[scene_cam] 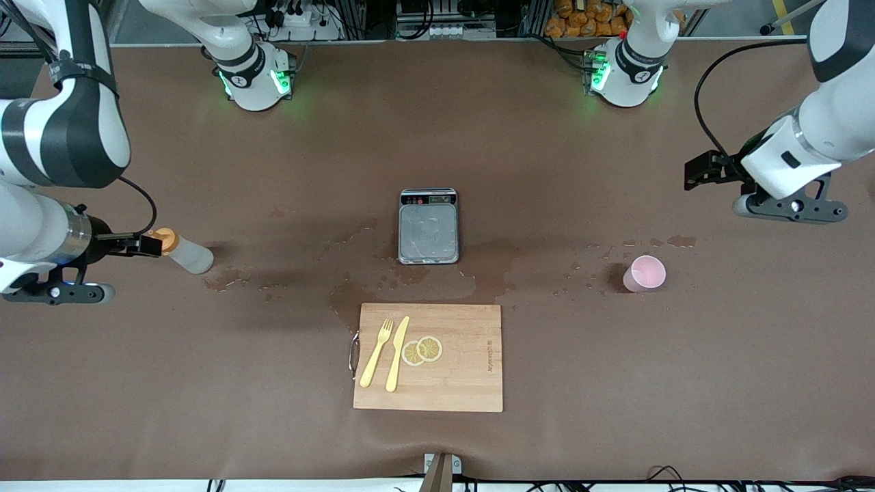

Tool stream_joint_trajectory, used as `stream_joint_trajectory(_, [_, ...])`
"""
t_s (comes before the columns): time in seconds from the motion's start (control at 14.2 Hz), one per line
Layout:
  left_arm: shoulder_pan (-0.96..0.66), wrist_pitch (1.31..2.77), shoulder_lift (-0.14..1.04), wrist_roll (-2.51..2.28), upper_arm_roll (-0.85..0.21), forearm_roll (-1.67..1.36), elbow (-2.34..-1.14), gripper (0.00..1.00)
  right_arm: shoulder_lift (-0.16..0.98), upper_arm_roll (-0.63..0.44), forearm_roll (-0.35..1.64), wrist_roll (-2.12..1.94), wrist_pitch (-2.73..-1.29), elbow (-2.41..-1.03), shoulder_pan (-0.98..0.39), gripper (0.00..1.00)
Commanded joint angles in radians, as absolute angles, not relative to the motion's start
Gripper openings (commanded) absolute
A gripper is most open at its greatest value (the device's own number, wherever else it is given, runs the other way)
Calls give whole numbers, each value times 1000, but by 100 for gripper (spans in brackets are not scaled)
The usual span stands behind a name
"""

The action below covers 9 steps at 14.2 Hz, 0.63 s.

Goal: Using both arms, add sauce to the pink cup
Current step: 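Reach the right gripper to the bottle while the left gripper reaches the cup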

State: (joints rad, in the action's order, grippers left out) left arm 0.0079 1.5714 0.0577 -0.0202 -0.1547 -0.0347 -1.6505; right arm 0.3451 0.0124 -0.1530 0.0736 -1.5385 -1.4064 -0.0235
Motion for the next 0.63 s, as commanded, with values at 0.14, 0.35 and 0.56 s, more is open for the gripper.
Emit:
stream_joint_trajectory(0.14, [18, 1748, 78, -17, -155, -38, -1781, 100, 354, 18, -48, 80, -1479, -1384, 95, 100])
stream_joint_trajectory(0.35, [52, 1842, 97, -17, -155, -38, -1839, 100, 376, 18, 83, 81, -1447, -1385, 173, 100])
stream_joint_trajectory(0.56, [77, 1922, 129, -3, -155, -37, -1885, 100, 416, 18, 162, 83, -1439, -1385, 233, 100])
